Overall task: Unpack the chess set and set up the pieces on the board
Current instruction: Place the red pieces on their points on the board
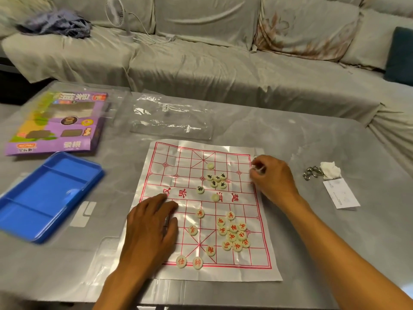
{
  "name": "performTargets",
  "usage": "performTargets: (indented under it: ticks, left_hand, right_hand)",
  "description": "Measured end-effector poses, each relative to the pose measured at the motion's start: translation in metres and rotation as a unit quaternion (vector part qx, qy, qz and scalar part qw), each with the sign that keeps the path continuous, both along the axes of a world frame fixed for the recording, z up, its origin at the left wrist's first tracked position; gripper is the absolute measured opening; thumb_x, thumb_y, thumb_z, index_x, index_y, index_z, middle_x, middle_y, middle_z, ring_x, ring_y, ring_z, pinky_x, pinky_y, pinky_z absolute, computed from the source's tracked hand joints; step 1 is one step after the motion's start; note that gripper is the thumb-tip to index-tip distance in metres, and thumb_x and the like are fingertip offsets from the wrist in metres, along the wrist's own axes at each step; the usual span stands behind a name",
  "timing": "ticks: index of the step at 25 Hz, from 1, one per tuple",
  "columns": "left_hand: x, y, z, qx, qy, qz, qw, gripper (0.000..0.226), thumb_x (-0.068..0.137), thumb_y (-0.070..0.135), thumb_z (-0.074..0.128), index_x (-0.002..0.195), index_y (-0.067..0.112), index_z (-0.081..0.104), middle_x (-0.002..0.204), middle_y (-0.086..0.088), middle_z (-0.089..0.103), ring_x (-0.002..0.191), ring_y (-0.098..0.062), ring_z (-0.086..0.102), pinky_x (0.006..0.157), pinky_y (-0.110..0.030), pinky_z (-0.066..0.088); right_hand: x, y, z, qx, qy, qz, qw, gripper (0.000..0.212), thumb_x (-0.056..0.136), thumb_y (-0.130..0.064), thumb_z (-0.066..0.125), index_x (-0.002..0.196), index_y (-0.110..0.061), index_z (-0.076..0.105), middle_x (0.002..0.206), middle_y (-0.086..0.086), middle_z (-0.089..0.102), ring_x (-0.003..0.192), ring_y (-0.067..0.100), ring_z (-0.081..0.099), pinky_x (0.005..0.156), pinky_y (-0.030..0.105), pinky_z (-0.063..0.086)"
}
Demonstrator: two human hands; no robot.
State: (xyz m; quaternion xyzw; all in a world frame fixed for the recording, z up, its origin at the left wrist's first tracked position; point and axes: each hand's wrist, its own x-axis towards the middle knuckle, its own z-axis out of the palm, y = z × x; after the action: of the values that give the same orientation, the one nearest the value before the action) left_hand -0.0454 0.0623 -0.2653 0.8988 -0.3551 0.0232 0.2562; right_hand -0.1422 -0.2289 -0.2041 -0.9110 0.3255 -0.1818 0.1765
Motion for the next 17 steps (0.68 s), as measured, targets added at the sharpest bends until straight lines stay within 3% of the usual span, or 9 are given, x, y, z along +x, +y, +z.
performTargets:
  ticks: [3, 7, 9, 12, 17]
  left_hand:
    - [0.000, 0.001, 0.000, -0.004, 0.008, 0.001, 1.000, 0.046, 0.088, 0.053, 0.034, 0.115, 0.029, 0.062, 0.133, 0.002, 0.057, 0.121, -0.026, 0.054, 0.102, -0.041, 0.025]
    - [-0.005, 0.000, 0.001, -0.012, 0.016, 0.003, 1.000, 0.049, 0.088, 0.056, 0.031, 0.116, 0.030, 0.062, 0.134, 0.004, 0.056, 0.122, -0.024, 0.053, 0.103, -0.041, 0.025]
    - [-0.002, -0.001, 0.004, -0.020, 0.017, 0.000, 1.000, 0.047, 0.088, 0.055, 0.033, 0.115, 0.030, 0.062, 0.133, 0.005, 0.056, 0.122, -0.023, 0.053, 0.103, -0.040, 0.025]
    - [0.000, 0.003, 0.001, -0.023, 0.016, 0.000, 1.000, 0.045, 0.088, 0.054, 0.034, 0.114, 0.030, 0.062, 0.131, 0.005, 0.057, 0.120, -0.023, 0.054, 0.102, -0.040, 0.026]
    - [-0.003, 0.001, 0.000, -0.014, 0.012, 0.005, 1.000, 0.043, 0.088, 0.054, 0.036, 0.111, 0.031, 0.063, 0.127, 0.004, 0.061, 0.114, -0.025, 0.059, 0.098, -0.040, 0.029]
  right_hand:
    - [0.023, 0.028, 0.003, -0.003, 0.061, 0.092, 0.994, 0.018, 0.087, -0.030, 0.066, 0.100, -0.019, 0.070, 0.098, -0.004, 0.069, 0.083, 0.011, 0.060, 0.074, 0.025, 0.052]
    - [0.059, 0.042, 0.006, 0.034, 0.012, 0.081, 0.996, 0.025, 0.086, -0.034, 0.066, 0.107, -0.020, 0.069, 0.097, -0.005, 0.067, 0.085, 0.012, 0.060, 0.071, 0.024, 0.047]
    - [0.079, 0.047, 0.005, 0.043, 0.060, 0.098, 0.992, 0.024, 0.085, -0.026, 0.068, 0.108, -0.017, 0.070, 0.098, -0.002, 0.068, 0.084, 0.014, 0.062, 0.071, 0.024, 0.047]
    - [0.095, 0.051, -0.004, 0.027, 0.107, 0.080, 0.991, 0.010, 0.087, -0.016, 0.064, 0.094, -0.015, 0.070, 0.088, 0.001, 0.069, 0.076, 0.016, 0.062, 0.070, 0.025, 0.050]
    - [0.106, 0.040, 0.000, 0.011, 0.190, 0.080, 0.979, 0.009, 0.089, -0.018, 0.056, 0.090, -0.010, 0.058, 0.082, 0.004, 0.060, 0.074, 0.021, 0.057, 0.058, 0.029, 0.041]
